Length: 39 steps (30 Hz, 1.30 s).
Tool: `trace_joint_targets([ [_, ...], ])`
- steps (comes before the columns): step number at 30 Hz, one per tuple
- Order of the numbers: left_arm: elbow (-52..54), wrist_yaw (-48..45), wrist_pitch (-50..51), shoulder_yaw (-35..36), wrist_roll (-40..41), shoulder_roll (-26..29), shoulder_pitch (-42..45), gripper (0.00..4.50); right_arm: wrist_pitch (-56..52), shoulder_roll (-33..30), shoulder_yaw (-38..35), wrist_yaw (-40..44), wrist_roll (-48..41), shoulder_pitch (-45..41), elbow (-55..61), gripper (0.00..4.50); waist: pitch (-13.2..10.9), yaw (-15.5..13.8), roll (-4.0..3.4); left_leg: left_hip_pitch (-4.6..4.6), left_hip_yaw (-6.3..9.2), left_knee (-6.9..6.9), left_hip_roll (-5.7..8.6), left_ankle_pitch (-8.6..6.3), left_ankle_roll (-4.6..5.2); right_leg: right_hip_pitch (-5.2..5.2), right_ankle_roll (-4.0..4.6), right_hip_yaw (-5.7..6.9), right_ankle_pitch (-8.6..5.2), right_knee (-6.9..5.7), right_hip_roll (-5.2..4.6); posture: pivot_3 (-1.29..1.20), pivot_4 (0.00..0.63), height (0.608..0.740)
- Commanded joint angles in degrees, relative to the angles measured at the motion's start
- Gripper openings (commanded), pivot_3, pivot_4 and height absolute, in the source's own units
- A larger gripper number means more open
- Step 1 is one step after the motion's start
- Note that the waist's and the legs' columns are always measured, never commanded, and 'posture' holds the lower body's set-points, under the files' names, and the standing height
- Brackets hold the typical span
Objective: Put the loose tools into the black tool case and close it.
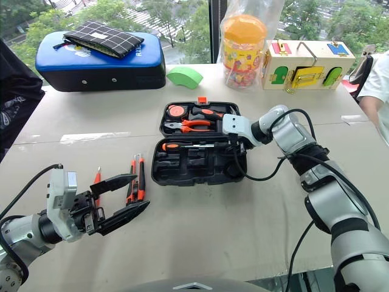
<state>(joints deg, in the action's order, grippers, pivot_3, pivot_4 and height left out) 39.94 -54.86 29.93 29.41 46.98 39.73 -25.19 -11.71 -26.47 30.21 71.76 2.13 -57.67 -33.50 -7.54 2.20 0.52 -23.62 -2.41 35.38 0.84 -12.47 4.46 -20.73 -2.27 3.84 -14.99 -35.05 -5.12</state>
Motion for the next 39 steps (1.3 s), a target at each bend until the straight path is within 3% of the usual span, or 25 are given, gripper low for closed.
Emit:
trace_joint_targets([
  [1,0.9,-0.4,-1.1,0.9,0.8,0.7,-0.2,4.50,-1.3,0.8,-0.6,3.4,-0.2,0.9,-0.3,1.76,0.0,0.1,-0.01,0.00,0.00,0.00,0.00,0.00,-0.01,0.00,0.00,0.00,0.00,0.00,0.00,0.00,0.150,0.740],
  [5,0.2,-0.8,-1.8,-0.3,0.1,0.7,-0.1,4.50,-3.6,0.7,-4.3,6.5,-3.8,2.5,4.6,3.41,0.0,-0.2,-0.08,-0.03,0.00,-0.08,0.01,-0.01,-0.05,-0.03,-0.01,0.02,0.01,0.03,-0.01,0.00,0.150,0.740],
  [13,-2.8,-2.1,-3.0,-2.5,-1.3,1.0,2.2,4.50,-13.4,0.6,-12.8,7.4,-12.6,3.2,12.6,3.41,-0.1,-0.1,-0.23,-0.04,0.01,-0.17,-0.01,-0.08,-0.15,-0.05,-0.07,0.04,0.06,0.07,-0.02,0.00,0.150,0.740],
  [16,-4.0,-2.6,-3.5,-3.3,-1.8,1.1,3.1,4.50,-15.5,0.8,-14.9,4.2,-13.3,4.0,14.6,2.53,-0.1,-0.2,-0.23,-0.04,0.02,-0.18,-0.01,-0.09,-0.15,-0.06,-0.07,0.04,0.06,0.07,-0.02,0.00,0.150,0.740],
  [18,-4.5,-2.9,-3.8,-3.6,-2.1,1.1,3.4,4.50,-16.9,1.0,-16.0,1.5,-13.5,5.2,16.0,1.56,-0.1,-0.2,-0.23,-0.06,0.02,-0.18,-0.01,-0.09,-0.15,-0.07,-0.06,0.04,0.06,0.08,-0.03,0.00,0.150,0.740],
  [19,-4.6,-2.9,-4.0,-3.7,-2.2,1.0,3.4,4.50,-17.2,1.3,-16.4,0.2,-13.5,5.9,16.7,1.34,-0.1,-0.2,-0.23,-0.07,0.01,-0.18,-0.01,-0.09,-0.15,-0.08,-0.06,0.04,0.06,0.08,-0.04,0.00,0.150,0.740],
  [20,-4.8,-3.0,-4.1,-3.7,-2.3,1.0,3.5,4.50,-16.9,1.5,-16.6,-1.3,-13.2,6.8,17.2,0.74,-0.1,-0.2,-0.22,-0.08,0.02,-0.18,0.00,-0.09,-0.15,-0.09,-0.06,0.04,0.06,0.08,-0.04,0.00,0.150,0.740],
  [21,-4.8,-3.0,-4.1,-3.8,-2.3,0.9,3.4,4.50,-16.1,1.9,-16.5,-3.4,-12.3,7.9,17.3,0.58,-0.1,-0.3,-0.20,-0.08,0.02,-0.19,0.00,-0.09,-0.15,-0.09,-0.06,0.04,0.06,0.09,-0.04,0.00,0.150,0.740],
  [22,-4.8,-2.9,-4.2,-3.8,-2.4,0.9,3.4,4.50,-15.3,2.2,-16.2,-5.0,-11.4,9.1,17.4,0.12,-0.1,-0.2,-0.19,-0.07,0.02,-0.20,0.00,-0.09,-0.15,-0.09,-0.06,0.04,0.06,0.09,-0.04,0.00,0.150,0.740],
  [30,-5.6,-3.1,-5.0,-3.8,-4.2,1.1,2.3,4.50,-4.1,2.6,-6.3,-13.8,1.6,17.8,11.2,0.05,0.1,0.1,-0.35,0.00,-0.07,-0.23,0.00,-0.09,-0.16,-0.10,-0.04,-0.04,0.05,0.06,-0.03,0.00,0.150,0.740],
  [34,-5.2,-2.0,-4.7,-3.3,-4.6,1.2,1.9,4.50,2.2,1.4,-5.5,-14.5,4.0,18.7,11.7,0.05,0.3,0.0,-0.07,0.19,-0.06,-0.23,-0.03,-0.12,-0.12,0.03,0.02,-0.04,0.01,-0.04,-0.02,0.00,0.150,0.740],
  [37,-5.5,1.6,-3.7,-1.4,-3.2,-0.9,1.3,4.50,6.9,1.8,-10.4,-15.2,-0.2,20.0,15.5,0.05,0.4,-0.2,-0.07,0.18,-0.11,-0.18,-0.03,-0.17,-0.02,0.02,0.02,-0.09,0.01,-0.04,-0.03,0.00,0.150,0.740],
  [39,-6.6,8.9,-2.6,0.6,-2.9,-4.2,2.2,4.50,4.5,2.7,-16.5,-12.8,-9.2,21.9,22.4,0.05,0.3,-0.5,-0.10,0.15,-0.10,-0.18,-0.03,-0.16,-0.04,0.01,0.02,-0.09,0.01,-0.03,-0.02,0.00,0.150,0.740],
])
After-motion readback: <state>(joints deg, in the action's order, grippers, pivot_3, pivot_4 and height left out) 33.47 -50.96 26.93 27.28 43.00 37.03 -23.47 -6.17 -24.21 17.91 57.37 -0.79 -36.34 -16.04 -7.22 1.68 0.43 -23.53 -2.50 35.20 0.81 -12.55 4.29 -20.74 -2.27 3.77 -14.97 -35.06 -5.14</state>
